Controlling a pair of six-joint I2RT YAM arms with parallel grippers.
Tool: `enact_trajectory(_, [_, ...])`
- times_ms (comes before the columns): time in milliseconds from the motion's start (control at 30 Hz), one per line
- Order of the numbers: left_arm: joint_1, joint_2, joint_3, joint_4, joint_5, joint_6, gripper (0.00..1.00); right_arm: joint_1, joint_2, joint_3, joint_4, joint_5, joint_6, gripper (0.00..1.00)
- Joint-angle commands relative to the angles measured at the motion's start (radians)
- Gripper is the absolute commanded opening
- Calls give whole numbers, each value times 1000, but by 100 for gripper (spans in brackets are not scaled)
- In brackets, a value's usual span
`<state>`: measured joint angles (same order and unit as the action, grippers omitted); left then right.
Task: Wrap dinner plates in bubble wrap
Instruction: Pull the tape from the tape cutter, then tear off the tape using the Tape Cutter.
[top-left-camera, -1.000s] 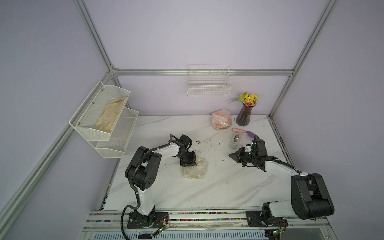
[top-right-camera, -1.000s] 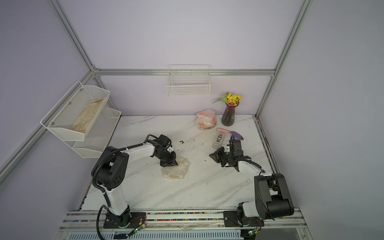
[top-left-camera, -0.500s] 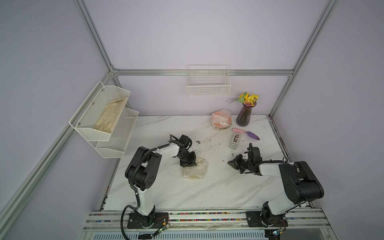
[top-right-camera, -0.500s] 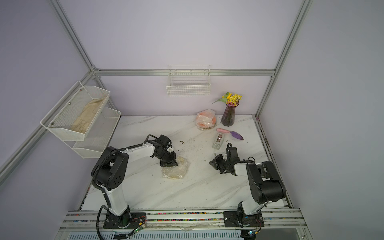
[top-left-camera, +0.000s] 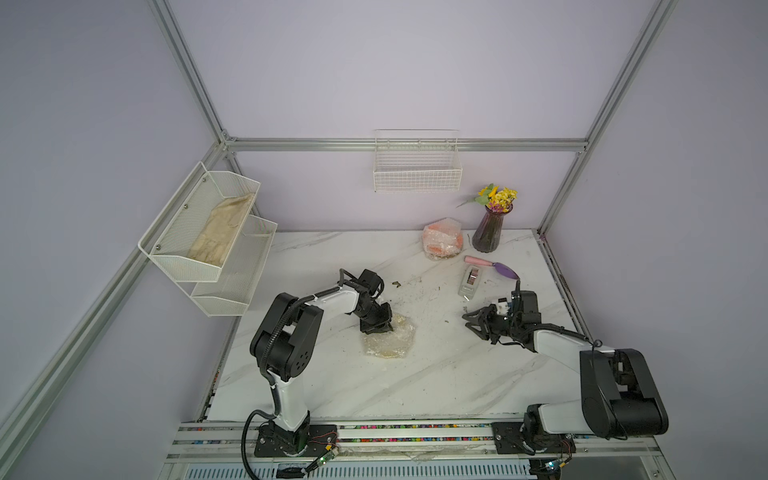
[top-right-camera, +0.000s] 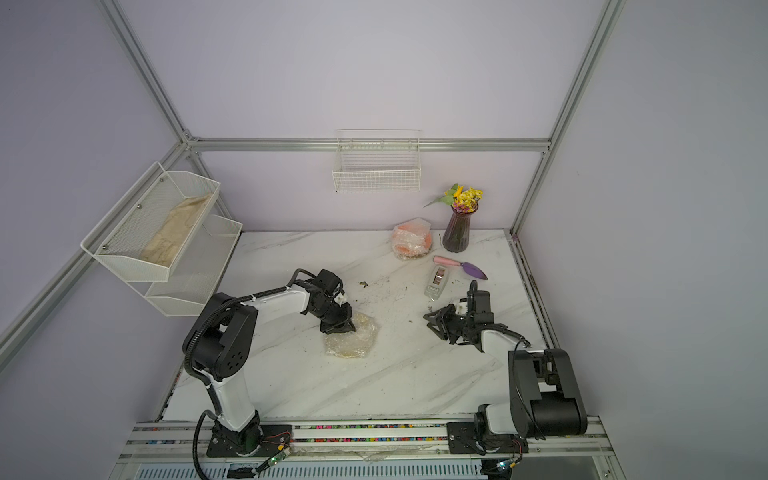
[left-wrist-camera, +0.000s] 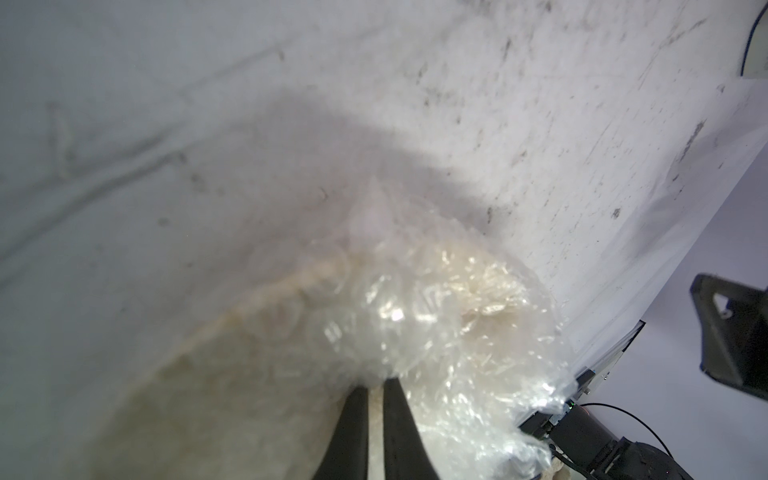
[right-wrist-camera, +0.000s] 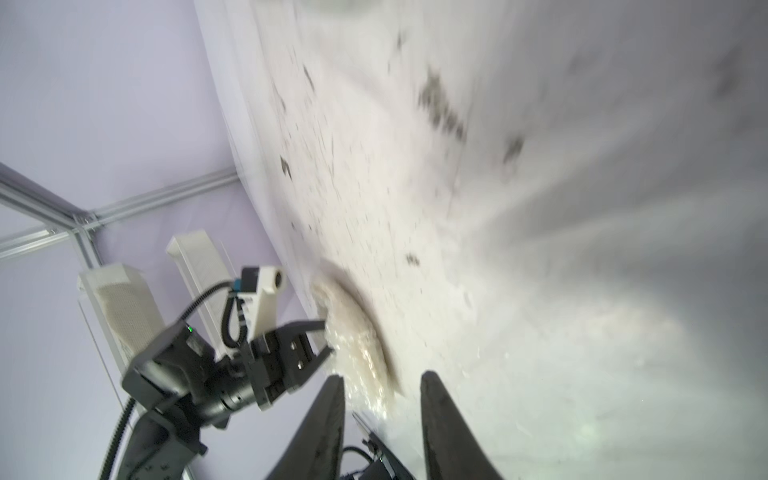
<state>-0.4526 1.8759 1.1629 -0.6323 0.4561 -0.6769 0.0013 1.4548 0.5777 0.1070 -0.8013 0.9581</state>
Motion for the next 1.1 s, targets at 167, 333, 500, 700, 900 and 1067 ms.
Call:
enact_trajectory(167, [-2, 45, -32, -105, -115, 5, 11, -44, 262, 242, 44, -3, -277, 45])
enact_trajectory(333, [-2, 45, -31, -105, -109, 0, 11, -44, 400, 281, 190, -65, -238, 45])
enact_trajectory(500, [-3, 45, -30, -107, -108, -3, 11, -44, 444, 268, 294, -66, -226, 45])
enact_trajectory(700, [-5, 43, -21, -116, -110, 0, 11, -43, 454, 236, 457, -82, -165, 42])
enact_trajectory(900, [-6, 43, -11, -121, -111, -1, 11, -42, 458, 247, 457, -83, -167, 33])
enact_trajectory(1067, [-11, 50, -8, -122, -108, 0, 11, -40, 495, 254, 542, -101, -101, 24])
